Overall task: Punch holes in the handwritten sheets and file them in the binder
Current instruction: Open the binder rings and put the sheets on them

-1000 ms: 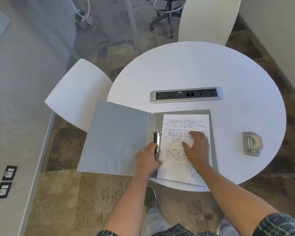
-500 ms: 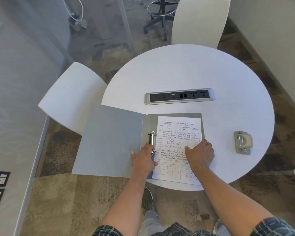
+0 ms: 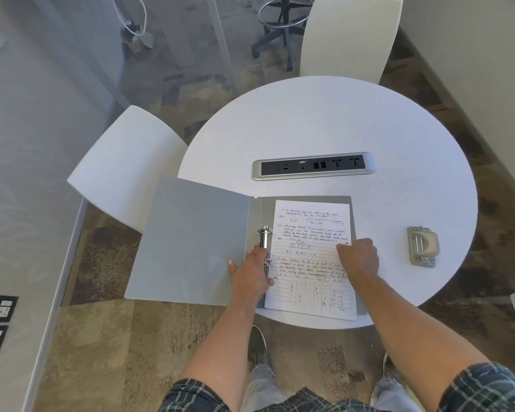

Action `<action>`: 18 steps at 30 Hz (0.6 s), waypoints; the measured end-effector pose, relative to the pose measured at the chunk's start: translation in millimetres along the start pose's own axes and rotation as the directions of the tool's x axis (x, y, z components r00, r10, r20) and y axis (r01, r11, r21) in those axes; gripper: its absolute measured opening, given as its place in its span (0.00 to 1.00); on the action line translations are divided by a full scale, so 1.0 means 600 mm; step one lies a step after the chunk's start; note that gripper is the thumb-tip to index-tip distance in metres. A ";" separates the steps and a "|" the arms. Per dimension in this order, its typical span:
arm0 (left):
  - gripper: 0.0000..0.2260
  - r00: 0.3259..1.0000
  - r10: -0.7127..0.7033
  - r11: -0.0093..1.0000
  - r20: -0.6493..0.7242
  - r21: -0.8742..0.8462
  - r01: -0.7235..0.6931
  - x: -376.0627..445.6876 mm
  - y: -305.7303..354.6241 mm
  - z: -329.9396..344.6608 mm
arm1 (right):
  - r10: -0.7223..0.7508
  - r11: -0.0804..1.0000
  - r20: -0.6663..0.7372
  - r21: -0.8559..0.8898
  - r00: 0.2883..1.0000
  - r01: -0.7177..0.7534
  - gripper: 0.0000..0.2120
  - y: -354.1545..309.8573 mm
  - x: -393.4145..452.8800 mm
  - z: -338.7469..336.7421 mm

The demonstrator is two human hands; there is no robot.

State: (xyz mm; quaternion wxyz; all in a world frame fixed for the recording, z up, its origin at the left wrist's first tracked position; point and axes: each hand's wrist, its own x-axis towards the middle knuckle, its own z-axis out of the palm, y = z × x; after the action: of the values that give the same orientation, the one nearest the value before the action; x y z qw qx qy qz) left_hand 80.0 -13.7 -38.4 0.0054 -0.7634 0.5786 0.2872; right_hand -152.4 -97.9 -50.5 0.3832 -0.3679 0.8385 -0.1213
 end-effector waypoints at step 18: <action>0.39 1.000 0.012 1.000 -0.003 0.029 -0.011 -0.003 -0.001 0.001 | -0.026 0.996 -0.091 0.081 0.996 0.033 0.17 0.002 -0.043 -0.005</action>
State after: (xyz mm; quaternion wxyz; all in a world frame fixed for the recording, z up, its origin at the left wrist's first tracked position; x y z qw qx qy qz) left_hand 80.1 -12.1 -38.2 0.0137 -0.7604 0.5870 0.2777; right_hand -143.7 -79.1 -34.9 0.3583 -0.3582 0.8436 -0.1778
